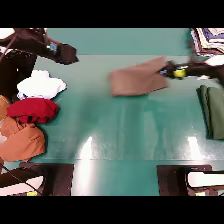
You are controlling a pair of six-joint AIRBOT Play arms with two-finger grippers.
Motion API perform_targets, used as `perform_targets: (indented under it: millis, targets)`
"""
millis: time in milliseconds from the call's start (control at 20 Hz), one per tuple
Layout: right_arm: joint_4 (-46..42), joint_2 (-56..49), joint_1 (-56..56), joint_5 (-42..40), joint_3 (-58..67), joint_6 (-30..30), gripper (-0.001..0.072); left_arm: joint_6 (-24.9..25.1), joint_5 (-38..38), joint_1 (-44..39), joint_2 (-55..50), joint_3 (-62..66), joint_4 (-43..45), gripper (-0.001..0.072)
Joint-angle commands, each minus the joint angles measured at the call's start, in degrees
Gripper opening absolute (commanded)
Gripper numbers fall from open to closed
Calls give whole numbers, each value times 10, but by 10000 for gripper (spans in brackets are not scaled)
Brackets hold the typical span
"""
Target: Fold the shirts.
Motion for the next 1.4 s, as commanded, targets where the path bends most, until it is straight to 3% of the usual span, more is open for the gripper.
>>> perform_targets:
  millis: [0,300,600,800,1050,1350]
  targets:
    - [-69,78,-167,5,1,21,16,0,54,-58,0,0,0,27]
    - [-68,95,-349,5,1,19,16,-2,90,-81,0,0,-1,27]
    - [-61,85,-375,-10,2,19,16,-2,91,-81,0,0,0,27]
    - [12,117,-375,-16,2,-13,16,-2,87,-81,-6,0,0,27]
    - [1,181,-395,-6,0,-28,16,-2,73,-81,-14,-1,0,27]
    - [-113,226,-442,41,-38,-19,17,0,66,-81,-15,-1,0,28]
